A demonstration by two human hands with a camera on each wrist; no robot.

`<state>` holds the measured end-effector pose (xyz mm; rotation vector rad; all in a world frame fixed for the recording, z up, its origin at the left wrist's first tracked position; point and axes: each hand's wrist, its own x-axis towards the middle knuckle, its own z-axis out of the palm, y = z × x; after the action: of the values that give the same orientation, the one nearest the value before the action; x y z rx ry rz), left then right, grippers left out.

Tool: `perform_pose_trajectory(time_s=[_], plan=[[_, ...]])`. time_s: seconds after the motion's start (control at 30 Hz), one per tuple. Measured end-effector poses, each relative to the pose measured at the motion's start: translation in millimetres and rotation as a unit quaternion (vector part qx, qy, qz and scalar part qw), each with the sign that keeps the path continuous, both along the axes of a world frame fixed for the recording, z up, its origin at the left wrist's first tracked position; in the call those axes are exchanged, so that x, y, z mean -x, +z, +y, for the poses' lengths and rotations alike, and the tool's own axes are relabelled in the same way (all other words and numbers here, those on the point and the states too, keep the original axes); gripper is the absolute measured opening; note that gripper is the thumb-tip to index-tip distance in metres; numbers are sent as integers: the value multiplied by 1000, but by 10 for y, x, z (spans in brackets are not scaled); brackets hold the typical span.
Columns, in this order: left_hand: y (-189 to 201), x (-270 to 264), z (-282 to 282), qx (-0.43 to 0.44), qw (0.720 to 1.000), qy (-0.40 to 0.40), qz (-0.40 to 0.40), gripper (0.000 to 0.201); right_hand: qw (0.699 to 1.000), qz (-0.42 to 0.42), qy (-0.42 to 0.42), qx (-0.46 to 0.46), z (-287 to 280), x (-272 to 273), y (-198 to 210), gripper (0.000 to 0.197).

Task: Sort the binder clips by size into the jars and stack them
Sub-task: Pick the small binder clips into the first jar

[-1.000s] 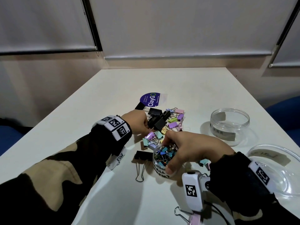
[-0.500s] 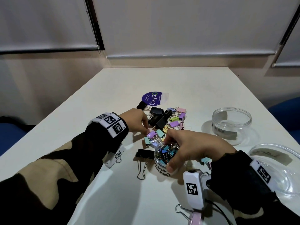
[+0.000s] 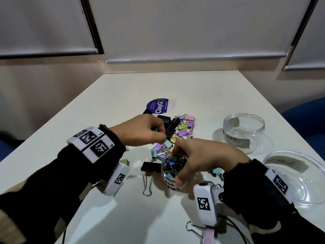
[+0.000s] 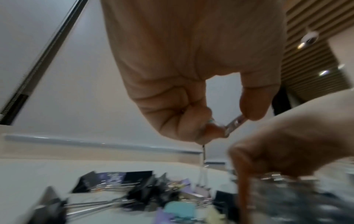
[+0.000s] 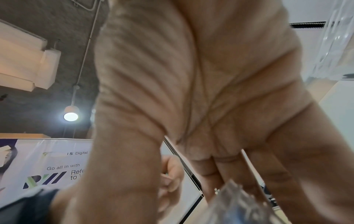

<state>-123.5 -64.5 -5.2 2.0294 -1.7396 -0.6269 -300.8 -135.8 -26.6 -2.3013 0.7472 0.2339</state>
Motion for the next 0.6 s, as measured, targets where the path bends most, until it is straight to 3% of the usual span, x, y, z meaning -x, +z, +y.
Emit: perform_pose_trajectory(time_s=[0.1, 0.3, 0.4, 0.53, 0.6], plan=[[33, 229, 152, -18, 999, -41, 22, 5, 1000, -3, 14, -7, 2, -18, 22, 68], [-83, 438, 225, -18, 998, -49, -38, 11, 999, -38, -7, -2, 41, 6, -29, 73], [-92, 463, 223, 10, 998, -55, -41, 24, 996, -57, -55, 32, 50, 106, 2, 53], [-84, 482, 256, 44, 997, -48, -31, 33, 989, -77, -119, 42, -1, 295, 59, 67], [-98, 504, 274, 49, 996, -57, -42, 34, 981, -84, -157, 72, -55, 373, 93, 65]])
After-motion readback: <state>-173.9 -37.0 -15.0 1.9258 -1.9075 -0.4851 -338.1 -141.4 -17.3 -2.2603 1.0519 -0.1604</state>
